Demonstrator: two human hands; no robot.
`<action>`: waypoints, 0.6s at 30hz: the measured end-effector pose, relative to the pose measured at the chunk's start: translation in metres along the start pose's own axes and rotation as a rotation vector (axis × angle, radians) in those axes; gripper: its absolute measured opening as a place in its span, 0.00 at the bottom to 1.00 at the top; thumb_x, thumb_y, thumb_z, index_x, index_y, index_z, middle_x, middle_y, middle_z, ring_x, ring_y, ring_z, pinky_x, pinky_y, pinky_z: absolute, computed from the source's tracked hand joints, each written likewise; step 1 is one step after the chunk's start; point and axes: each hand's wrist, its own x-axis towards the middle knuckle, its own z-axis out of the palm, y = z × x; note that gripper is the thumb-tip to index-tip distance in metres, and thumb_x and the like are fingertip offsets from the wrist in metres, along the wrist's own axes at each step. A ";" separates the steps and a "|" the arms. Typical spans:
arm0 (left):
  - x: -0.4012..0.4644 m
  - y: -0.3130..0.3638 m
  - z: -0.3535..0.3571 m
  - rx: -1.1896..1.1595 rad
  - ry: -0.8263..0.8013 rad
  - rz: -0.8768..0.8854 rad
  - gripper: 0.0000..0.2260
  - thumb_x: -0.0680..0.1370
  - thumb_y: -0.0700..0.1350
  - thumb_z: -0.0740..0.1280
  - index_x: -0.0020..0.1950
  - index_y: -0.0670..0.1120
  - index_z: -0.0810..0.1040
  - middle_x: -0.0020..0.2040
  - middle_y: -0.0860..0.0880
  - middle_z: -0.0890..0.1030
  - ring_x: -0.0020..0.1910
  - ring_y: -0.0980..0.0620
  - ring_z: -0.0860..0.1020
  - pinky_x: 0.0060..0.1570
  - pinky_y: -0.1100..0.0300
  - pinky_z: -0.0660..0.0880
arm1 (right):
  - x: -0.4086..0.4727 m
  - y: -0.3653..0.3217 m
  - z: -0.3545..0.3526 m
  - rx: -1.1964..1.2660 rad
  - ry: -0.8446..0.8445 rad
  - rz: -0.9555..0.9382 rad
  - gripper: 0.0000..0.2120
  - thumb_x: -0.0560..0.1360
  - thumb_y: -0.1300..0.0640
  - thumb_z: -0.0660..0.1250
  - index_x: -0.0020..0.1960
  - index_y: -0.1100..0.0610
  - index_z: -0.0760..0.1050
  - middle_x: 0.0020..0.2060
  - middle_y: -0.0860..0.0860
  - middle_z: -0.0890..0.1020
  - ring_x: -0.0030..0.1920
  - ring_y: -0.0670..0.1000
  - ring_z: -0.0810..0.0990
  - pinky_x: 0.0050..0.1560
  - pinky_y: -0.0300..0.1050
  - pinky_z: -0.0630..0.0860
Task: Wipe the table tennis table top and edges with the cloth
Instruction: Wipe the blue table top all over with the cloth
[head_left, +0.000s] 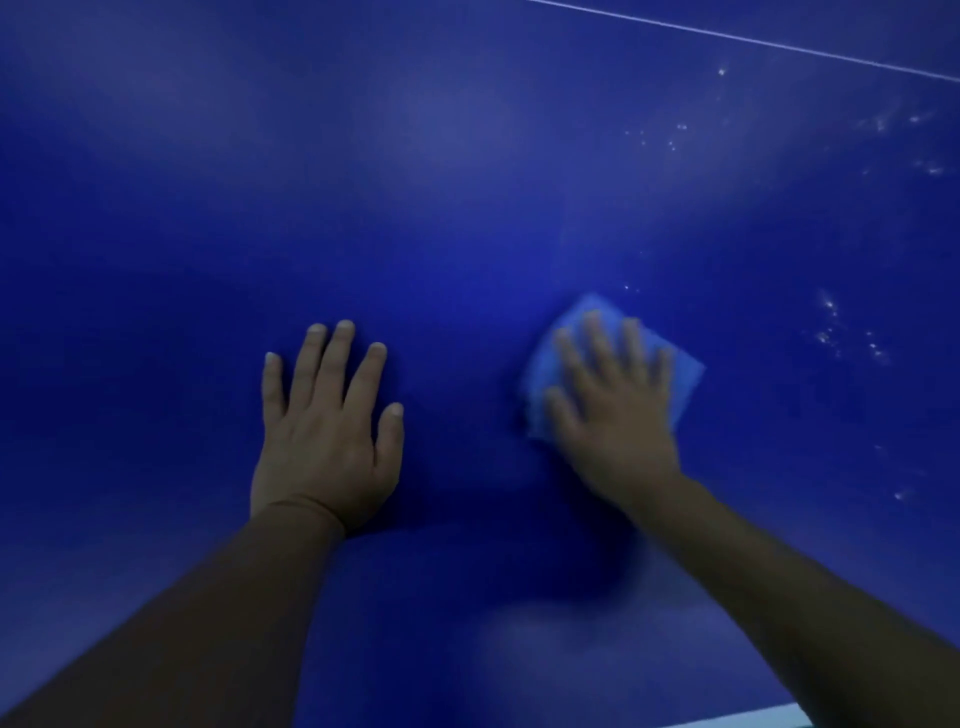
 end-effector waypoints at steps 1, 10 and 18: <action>0.000 0.000 0.000 0.001 0.008 0.003 0.29 0.81 0.57 0.50 0.78 0.44 0.66 0.81 0.42 0.60 0.81 0.44 0.52 0.78 0.40 0.42 | -0.001 -0.018 0.003 -0.016 0.006 -0.237 0.29 0.81 0.40 0.53 0.79 0.49 0.64 0.79 0.53 0.64 0.78 0.65 0.59 0.72 0.74 0.55; 0.000 -0.001 0.002 0.022 0.027 0.020 0.28 0.82 0.57 0.50 0.77 0.44 0.66 0.80 0.42 0.60 0.81 0.43 0.53 0.78 0.39 0.43 | 0.141 0.110 -0.013 -0.046 0.015 0.295 0.32 0.80 0.38 0.44 0.81 0.49 0.58 0.80 0.54 0.59 0.78 0.64 0.58 0.73 0.69 0.57; 0.001 0.000 0.001 0.030 0.013 0.013 0.28 0.82 0.57 0.50 0.77 0.45 0.67 0.80 0.42 0.60 0.81 0.44 0.53 0.78 0.39 0.43 | 0.117 0.049 -0.009 0.014 -0.007 0.319 0.33 0.80 0.37 0.43 0.81 0.49 0.56 0.81 0.52 0.56 0.80 0.64 0.54 0.74 0.73 0.52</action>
